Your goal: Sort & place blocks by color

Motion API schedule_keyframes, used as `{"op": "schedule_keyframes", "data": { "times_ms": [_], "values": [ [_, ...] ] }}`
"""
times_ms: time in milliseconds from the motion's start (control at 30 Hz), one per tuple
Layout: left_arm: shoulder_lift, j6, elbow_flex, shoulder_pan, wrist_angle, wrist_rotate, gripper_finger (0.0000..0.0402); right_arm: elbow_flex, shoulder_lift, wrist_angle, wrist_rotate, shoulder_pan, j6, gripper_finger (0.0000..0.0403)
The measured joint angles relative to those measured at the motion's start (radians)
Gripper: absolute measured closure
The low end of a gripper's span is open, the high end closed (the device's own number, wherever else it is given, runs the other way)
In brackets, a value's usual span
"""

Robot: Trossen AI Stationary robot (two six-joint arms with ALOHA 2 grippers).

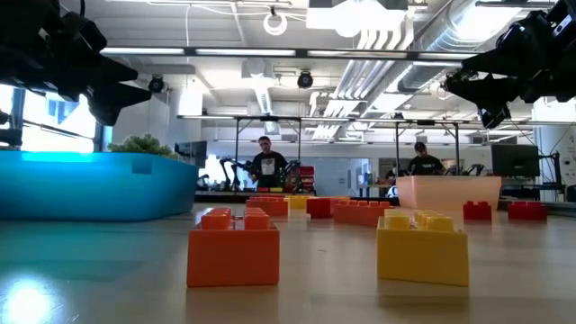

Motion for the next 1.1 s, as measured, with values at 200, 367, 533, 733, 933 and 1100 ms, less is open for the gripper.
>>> {"op": "schedule_keyframes", "data": {
  "times_ms": [200, 367, 533, 733, 933, 1100],
  "values": [
    [0.000, 0.000, 0.000, 0.000, 0.000, 0.000, 0.0188, 0.000, 0.000, 0.000, 0.000, 0.000, 0.000, 0.0208],
    [0.000, 0.000, 0.000, 0.000, 0.000, 0.000, 0.0188, 0.000, 0.000, 0.000, 0.000, 0.000, 0.000, 0.0208],
    [0.000, 0.000, 0.000, 0.000, 0.000, 0.000, 0.0188, 0.000, 0.000, 0.000, 0.000, 0.000, 0.000, 0.0208],
    [0.000, 0.000, 0.000, 0.000, 0.000, 0.000, 0.0188, 0.000, 0.000, 0.000, 0.000, 0.000, 0.000, 0.0208],
    [0.000, 0.000, 0.000, 0.000, 0.004, -0.001, 0.0188, 0.000, 0.000, 0.000, 0.000, 0.000, 0.000, 0.0208],
    [0.000, 0.000, 0.000, 0.000, 0.019, -0.004, 0.0188, 0.000, 0.000, 0.000, 0.000, 0.000, 0.000, 0.0208]
  ]
}}
